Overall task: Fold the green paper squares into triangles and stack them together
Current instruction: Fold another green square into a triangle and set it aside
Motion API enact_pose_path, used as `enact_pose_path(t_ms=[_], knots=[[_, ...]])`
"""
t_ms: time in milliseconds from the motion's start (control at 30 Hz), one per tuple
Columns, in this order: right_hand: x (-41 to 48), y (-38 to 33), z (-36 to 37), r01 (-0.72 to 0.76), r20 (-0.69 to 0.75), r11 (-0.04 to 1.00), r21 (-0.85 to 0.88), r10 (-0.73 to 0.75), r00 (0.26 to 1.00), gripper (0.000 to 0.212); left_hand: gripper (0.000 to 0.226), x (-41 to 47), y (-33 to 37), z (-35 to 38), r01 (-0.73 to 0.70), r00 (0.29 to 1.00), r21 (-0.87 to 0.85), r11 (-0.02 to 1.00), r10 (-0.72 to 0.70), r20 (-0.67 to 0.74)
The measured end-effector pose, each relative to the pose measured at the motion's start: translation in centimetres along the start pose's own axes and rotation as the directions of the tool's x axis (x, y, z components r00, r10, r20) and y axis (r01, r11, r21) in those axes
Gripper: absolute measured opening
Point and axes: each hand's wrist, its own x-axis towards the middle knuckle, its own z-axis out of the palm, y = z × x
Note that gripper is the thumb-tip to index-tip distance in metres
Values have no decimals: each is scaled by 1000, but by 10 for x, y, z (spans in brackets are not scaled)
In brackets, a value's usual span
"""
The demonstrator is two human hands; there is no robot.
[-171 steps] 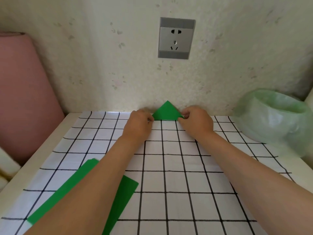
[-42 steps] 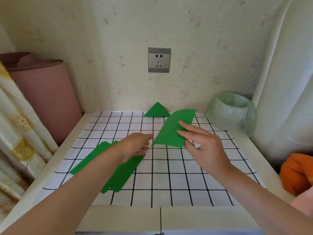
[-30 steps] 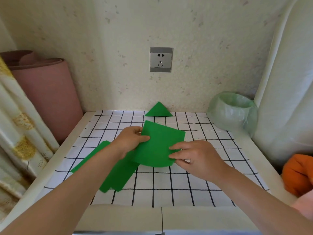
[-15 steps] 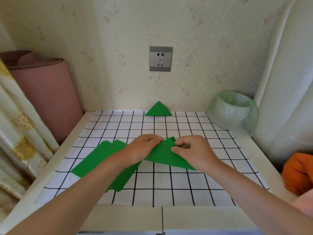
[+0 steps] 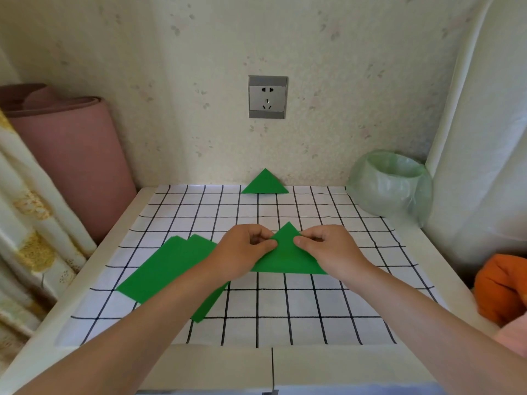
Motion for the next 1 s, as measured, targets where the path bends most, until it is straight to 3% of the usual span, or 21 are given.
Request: enact_pose_path(t_ms=[133,233,533,833,1000], knots=[[2,0,2,42,17,999,-34,-41,999,13,21,-4,3,3,-107,994,137,985,109,-3],[3,0,5,61,21,995,-73,-60,998,16,31,-7,6,6,-162,986,140,977,167,-26],[4,-1,11,155,94,972,-176,-140,986,27,26,-7,4,10,-146,986,27,989,147,-77],[8,-1,7,120,115,979,-164,-101,988,37,21,-4,3,11,-96,990,-51,994,90,-105],[6,-3,5,123,136,973,-193,-98,986,37,21,-5,4,13,-114,989,-8,993,112,-97]])
